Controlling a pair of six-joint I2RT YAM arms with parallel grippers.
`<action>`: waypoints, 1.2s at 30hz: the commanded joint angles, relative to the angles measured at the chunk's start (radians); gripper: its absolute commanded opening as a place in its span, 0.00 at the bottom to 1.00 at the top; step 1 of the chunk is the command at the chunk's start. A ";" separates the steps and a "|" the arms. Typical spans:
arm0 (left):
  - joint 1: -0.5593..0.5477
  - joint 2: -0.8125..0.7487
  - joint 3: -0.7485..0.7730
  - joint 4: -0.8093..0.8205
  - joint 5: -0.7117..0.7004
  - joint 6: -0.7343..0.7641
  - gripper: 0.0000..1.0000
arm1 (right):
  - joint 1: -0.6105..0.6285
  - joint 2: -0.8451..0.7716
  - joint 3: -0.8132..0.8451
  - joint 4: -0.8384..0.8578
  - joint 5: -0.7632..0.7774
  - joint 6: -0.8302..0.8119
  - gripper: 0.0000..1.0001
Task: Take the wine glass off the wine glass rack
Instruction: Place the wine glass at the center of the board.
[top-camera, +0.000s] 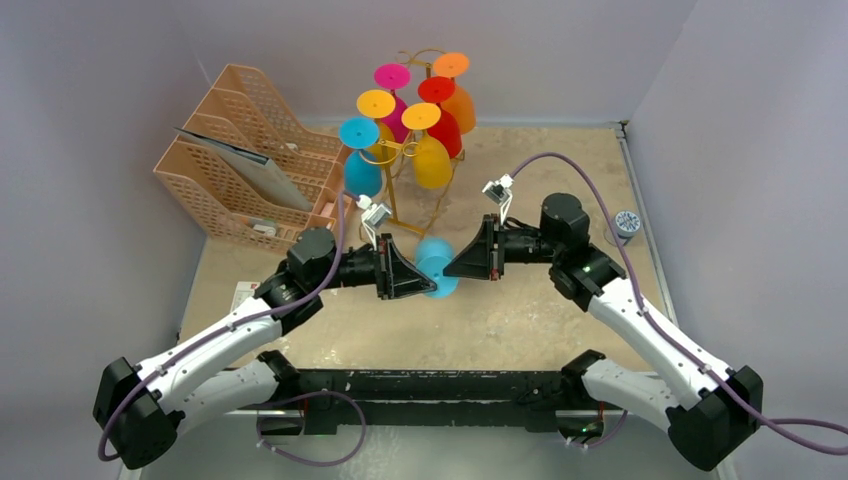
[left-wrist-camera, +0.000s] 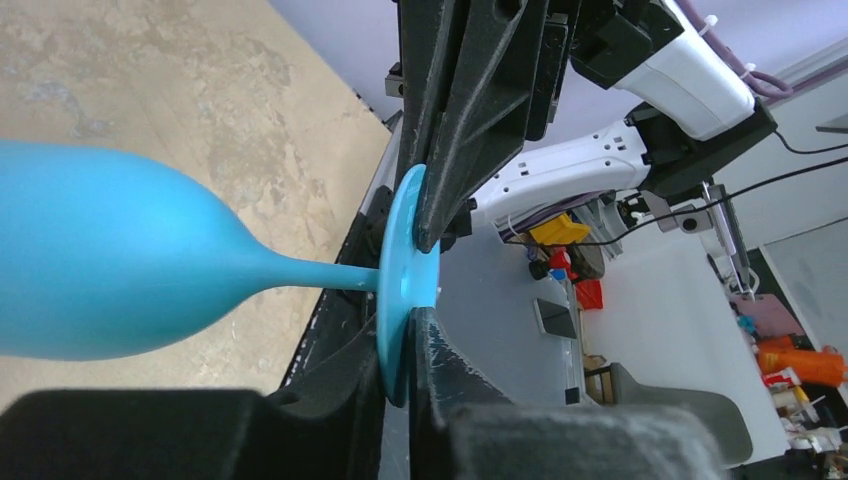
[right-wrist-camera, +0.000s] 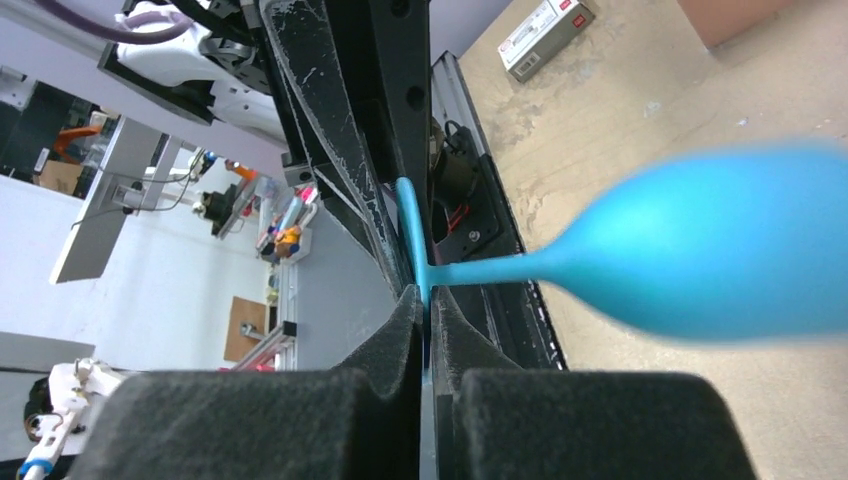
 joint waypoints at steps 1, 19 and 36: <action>0.001 -0.023 0.025 0.026 -0.016 0.019 0.18 | 0.010 -0.049 0.002 0.112 -0.067 0.044 0.00; -0.028 -0.006 -0.027 0.095 -0.016 -0.056 0.40 | 0.011 -0.114 -0.038 0.116 0.043 0.002 0.00; -0.069 -0.028 -0.034 0.157 -0.077 -0.099 0.22 | 0.011 -0.113 -0.033 0.012 0.119 -0.068 0.00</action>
